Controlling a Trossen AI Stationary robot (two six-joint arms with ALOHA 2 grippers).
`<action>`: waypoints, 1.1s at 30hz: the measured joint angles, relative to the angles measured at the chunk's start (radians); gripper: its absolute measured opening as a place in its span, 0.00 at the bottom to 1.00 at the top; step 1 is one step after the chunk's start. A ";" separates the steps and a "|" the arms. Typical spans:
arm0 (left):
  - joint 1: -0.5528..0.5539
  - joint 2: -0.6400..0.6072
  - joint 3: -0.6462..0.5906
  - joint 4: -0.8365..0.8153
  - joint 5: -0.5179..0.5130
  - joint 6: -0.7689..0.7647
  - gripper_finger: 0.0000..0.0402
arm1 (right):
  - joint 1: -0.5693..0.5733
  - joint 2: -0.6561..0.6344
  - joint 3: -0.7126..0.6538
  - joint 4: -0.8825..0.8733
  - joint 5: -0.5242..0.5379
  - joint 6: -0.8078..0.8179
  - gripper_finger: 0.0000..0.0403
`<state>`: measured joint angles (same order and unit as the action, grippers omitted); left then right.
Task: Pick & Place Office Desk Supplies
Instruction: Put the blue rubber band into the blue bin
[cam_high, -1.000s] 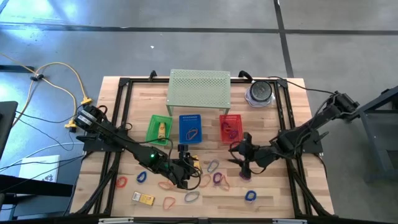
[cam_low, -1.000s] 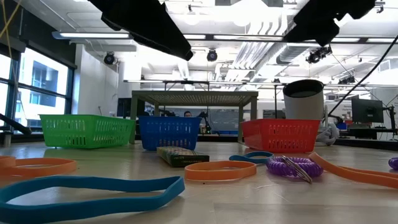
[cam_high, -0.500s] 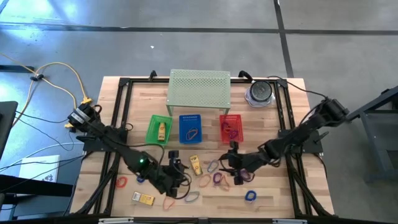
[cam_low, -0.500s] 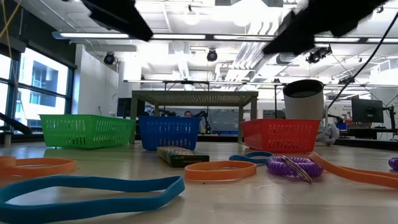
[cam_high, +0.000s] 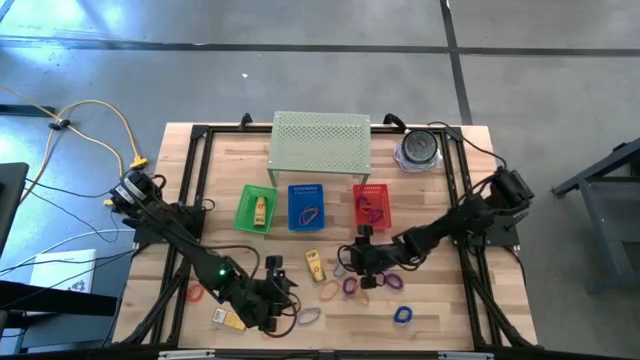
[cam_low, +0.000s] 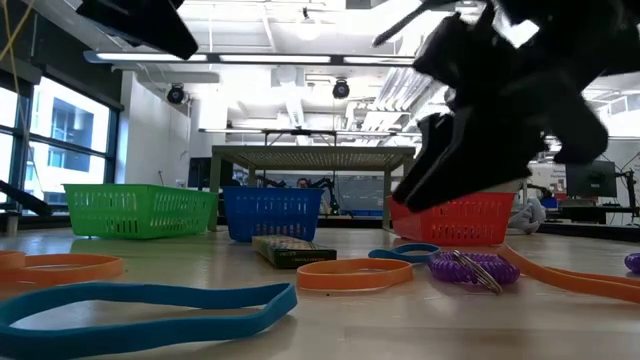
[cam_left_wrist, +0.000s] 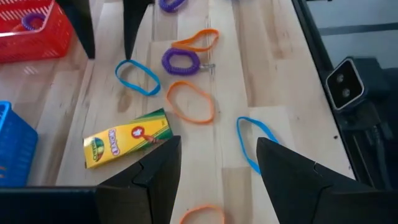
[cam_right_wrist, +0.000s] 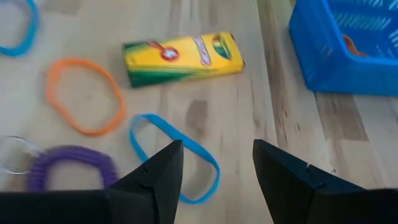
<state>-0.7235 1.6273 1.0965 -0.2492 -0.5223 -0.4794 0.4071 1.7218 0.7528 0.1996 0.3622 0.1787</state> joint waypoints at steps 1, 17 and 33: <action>0.001 0.000 0.000 0.000 -0.001 0.000 0.50 | -0.005 0.006 0.000 0.000 -0.003 0.000 0.46; 0.035 0.001 0.000 0.019 -0.003 0.000 0.50 | -0.031 0.087 0.001 0.016 -0.077 -0.020 0.46; 0.030 0.001 0.000 0.018 0.015 0.000 0.50 | -0.054 0.095 0.002 0.006 -0.163 0.008 0.16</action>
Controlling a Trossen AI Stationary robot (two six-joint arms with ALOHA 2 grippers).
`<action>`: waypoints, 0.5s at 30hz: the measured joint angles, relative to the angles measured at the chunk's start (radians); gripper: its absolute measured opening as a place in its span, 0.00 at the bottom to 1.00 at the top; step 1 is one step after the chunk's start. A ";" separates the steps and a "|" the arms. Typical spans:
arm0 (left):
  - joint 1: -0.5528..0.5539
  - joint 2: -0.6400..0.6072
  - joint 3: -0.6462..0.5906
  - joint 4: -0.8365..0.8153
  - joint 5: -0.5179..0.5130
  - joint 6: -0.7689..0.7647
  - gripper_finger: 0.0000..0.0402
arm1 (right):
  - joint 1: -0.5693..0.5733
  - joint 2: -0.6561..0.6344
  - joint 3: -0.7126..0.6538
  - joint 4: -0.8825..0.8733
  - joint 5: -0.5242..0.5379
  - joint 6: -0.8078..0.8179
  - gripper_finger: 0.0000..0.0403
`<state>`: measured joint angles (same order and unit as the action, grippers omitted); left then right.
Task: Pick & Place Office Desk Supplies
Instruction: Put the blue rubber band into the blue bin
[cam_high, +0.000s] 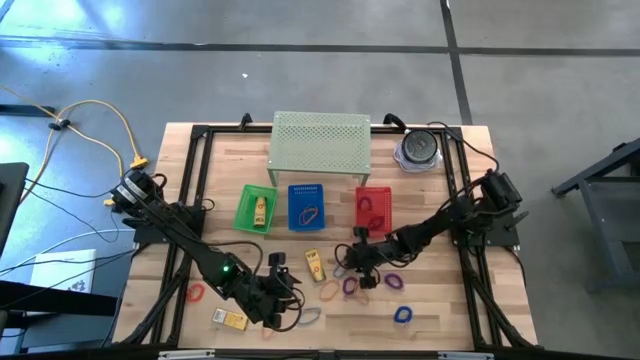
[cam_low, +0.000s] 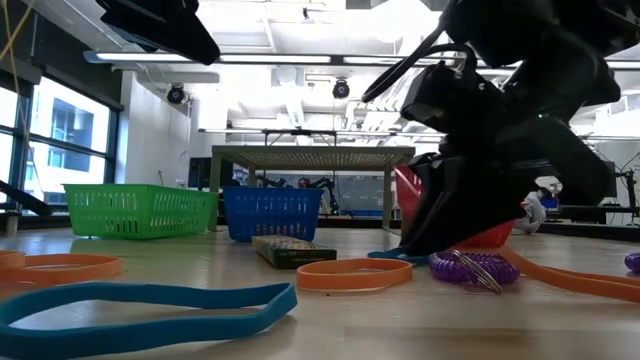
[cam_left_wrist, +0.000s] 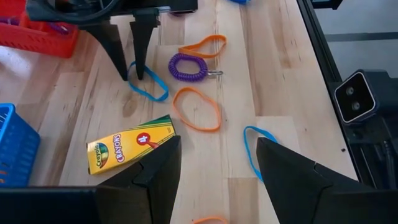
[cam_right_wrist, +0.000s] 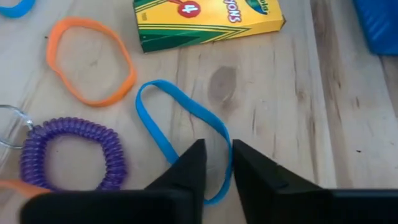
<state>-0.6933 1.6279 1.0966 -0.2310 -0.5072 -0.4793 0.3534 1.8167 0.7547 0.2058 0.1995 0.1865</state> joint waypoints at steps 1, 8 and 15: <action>0.000 0.000 0.000 0.000 0.000 0.000 0.50 | 0.000 0.000 0.000 0.000 0.000 -0.005 0.13; 0.000 0.000 0.000 0.000 0.000 0.000 0.50 | 0.001 -0.002 -0.001 0.009 0.000 -0.035 0.01; 0.000 0.000 0.000 0.000 0.000 0.000 0.50 | 0.013 -0.005 0.016 0.001 0.042 -0.081 0.01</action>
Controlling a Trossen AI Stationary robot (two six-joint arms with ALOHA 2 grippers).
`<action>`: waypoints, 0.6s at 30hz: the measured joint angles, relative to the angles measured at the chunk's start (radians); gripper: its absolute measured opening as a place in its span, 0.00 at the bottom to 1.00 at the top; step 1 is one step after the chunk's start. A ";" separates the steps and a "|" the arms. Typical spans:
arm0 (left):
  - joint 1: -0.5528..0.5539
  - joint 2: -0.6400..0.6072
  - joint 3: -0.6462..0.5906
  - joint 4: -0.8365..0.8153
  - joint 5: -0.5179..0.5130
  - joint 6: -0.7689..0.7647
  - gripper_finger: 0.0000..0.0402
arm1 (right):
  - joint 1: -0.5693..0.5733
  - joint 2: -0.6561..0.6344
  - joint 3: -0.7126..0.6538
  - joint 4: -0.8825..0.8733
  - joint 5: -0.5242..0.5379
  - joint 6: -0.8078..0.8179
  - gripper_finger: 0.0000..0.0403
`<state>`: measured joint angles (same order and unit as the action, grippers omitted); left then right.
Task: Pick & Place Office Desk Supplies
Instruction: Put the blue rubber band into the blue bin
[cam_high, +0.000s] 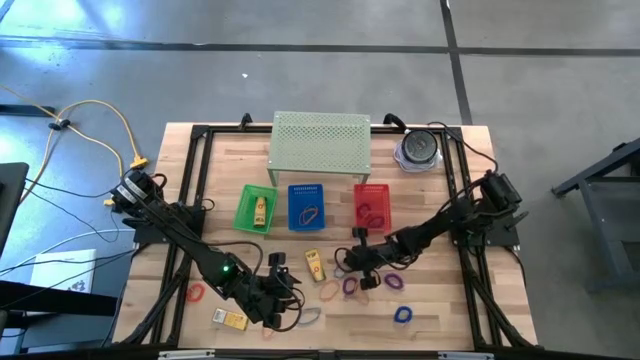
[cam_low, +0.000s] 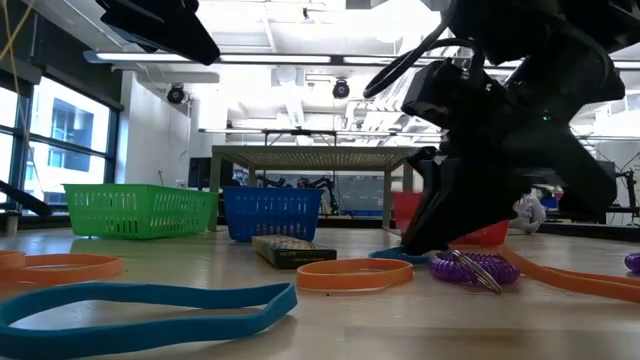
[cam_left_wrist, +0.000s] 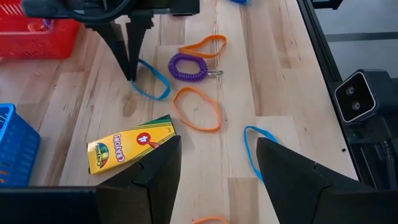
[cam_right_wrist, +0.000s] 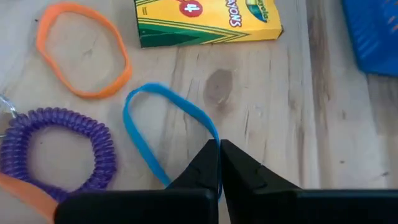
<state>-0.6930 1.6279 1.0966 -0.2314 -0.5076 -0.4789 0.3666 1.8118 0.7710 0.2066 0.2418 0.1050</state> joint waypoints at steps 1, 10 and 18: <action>0.000 0.000 0.000 0.000 0.000 0.000 0.50 | 0.002 0.000 0.009 -0.004 0.001 -0.010 0.01; 0.004 0.000 0.000 0.000 -0.007 0.011 0.50 | 0.052 0.000 0.154 -0.204 0.114 -0.092 0.01; 0.011 0.000 0.000 0.000 -0.215 0.062 0.50 | 0.125 -0.001 0.298 -0.466 0.392 -0.168 0.01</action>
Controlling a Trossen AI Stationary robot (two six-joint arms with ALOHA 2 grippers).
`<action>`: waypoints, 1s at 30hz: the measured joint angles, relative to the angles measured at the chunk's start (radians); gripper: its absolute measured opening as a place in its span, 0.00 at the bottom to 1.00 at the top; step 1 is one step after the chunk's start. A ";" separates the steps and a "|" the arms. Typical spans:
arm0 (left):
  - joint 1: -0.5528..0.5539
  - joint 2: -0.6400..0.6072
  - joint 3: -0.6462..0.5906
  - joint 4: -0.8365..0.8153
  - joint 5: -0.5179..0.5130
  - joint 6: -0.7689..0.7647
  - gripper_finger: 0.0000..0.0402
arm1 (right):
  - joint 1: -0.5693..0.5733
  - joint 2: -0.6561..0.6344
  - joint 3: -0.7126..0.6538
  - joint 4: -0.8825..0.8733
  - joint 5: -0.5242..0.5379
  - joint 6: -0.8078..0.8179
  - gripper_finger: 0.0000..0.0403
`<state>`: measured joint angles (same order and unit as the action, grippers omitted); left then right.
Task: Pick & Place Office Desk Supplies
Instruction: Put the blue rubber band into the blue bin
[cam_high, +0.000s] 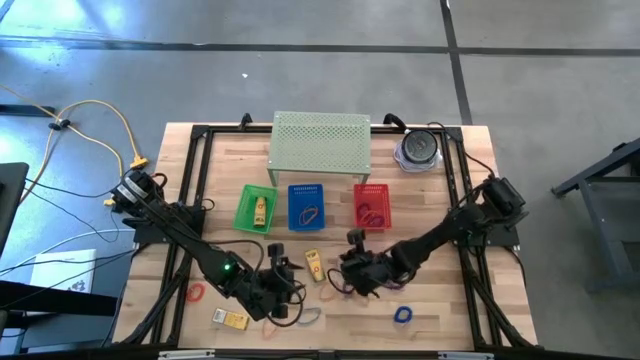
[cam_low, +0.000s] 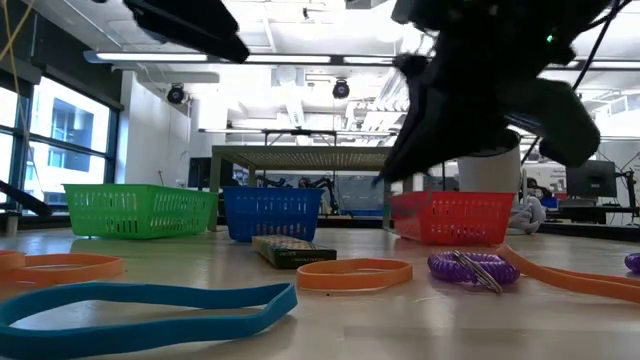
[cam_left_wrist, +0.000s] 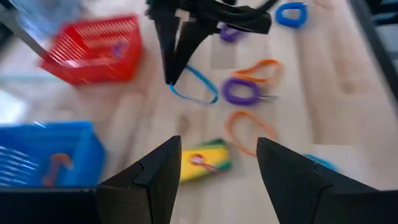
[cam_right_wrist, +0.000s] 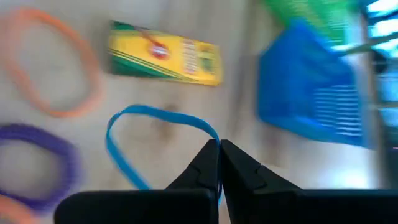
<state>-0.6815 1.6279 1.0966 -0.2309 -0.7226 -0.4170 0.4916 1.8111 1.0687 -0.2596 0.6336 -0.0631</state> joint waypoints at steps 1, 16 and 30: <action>0.000 0.000 0.000 0.000 -0.030 0.041 0.50 | 0.006 0.000 0.017 -0.033 0.059 -0.004 0.01; 0.144 -0.002 0.000 0.102 0.044 0.150 0.50 | 0.045 -0.068 0.118 0.135 0.263 -0.203 0.01; 0.226 -0.003 0.000 0.274 0.264 0.020 0.50 | 0.045 -0.063 0.118 0.165 0.247 -0.196 0.01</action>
<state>-0.4553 1.6253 1.0966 0.0436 -0.4591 -0.3966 0.5368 1.7477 1.1870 -0.0950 0.8803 -0.2587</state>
